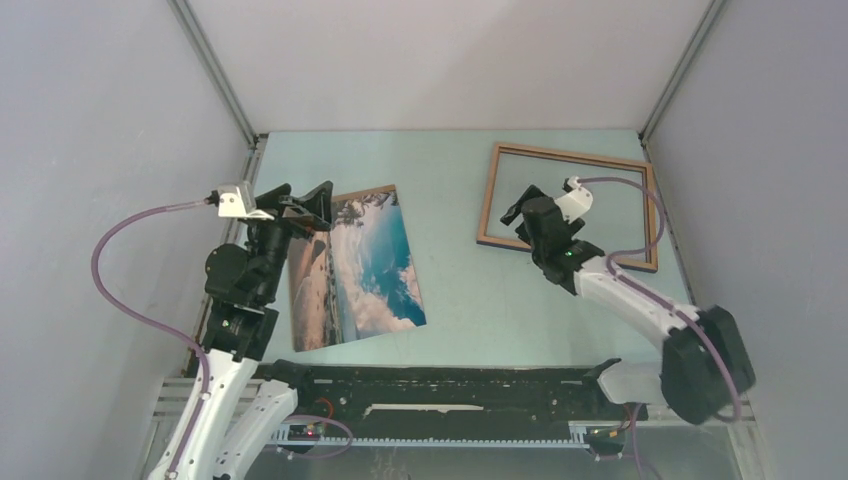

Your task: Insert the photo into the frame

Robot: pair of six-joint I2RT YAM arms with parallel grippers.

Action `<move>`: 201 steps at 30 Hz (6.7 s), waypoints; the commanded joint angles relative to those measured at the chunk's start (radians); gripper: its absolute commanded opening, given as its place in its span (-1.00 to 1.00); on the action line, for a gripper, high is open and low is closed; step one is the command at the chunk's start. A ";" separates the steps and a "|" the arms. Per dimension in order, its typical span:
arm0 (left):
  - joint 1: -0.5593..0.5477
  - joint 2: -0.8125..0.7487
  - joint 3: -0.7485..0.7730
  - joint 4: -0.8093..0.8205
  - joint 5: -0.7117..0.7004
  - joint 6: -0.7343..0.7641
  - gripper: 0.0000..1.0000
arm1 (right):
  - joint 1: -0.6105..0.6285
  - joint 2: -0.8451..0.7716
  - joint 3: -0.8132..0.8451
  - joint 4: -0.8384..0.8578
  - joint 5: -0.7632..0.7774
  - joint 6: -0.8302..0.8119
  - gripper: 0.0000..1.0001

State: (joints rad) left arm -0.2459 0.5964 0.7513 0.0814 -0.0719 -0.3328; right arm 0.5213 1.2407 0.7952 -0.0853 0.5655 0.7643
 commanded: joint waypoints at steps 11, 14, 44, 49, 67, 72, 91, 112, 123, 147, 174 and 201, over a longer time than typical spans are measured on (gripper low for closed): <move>0.007 0.056 0.046 -0.038 0.039 -0.044 1.00 | -0.095 0.471 0.393 -0.580 0.031 0.760 0.86; 0.004 0.061 0.046 -0.041 0.040 -0.051 1.00 | -0.111 0.562 0.477 -0.701 -0.021 0.792 0.75; -0.002 0.065 0.046 -0.051 0.030 -0.063 1.00 | -0.085 0.577 0.362 -0.680 -0.153 0.791 -0.15; -0.009 0.047 0.046 -0.054 0.018 -0.057 1.00 | -0.033 0.468 0.241 -0.691 -0.111 0.842 -0.22; -0.024 0.058 0.051 -0.063 0.016 -0.055 1.00 | 0.160 0.292 0.121 -0.679 -0.040 0.868 -0.43; -0.023 0.068 0.054 -0.070 0.014 -0.053 1.00 | 0.161 0.290 0.124 -0.682 -0.030 0.869 -0.35; -0.024 0.052 0.065 -0.075 0.023 -0.058 1.00 | 0.189 0.379 0.143 -0.696 -0.062 0.980 -0.18; -0.023 0.122 0.080 -0.119 0.016 -0.056 1.00 | 0.238 0.519 0.350 -0.734 -0.081 1.116 -0.72; -0.023 0.114 0.082 -0.121 0.031 -0.070 1.00 | 0.193 0.403 0.208 -0.830 -0.062 1.321 -1.00; -0.035 0.173 0.149 -0.199 0.113 -0.067 1.00 | 0.403 0.227 0.214 -0.815 0.183 0.808 0.49; 0.584 0.583 0.043 -0.403 0.079 -0.175 1.00 | 0.182 0.887 0.747 0.100 -1.062 -0.228 0.53; 0.813 1.167 0.246 -0.342 0.486 -0.029 1.00 | 0.153 1.109 0.933 -0.086 -1.120 -0.175 0.32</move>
State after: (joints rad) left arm 0.5556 1.7012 0.9623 -0.2512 0.3031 -0.3889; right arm 0.6758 2.3154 1.6932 -0.1387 -0.5598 0.5819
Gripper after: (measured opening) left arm 0.996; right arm 0.664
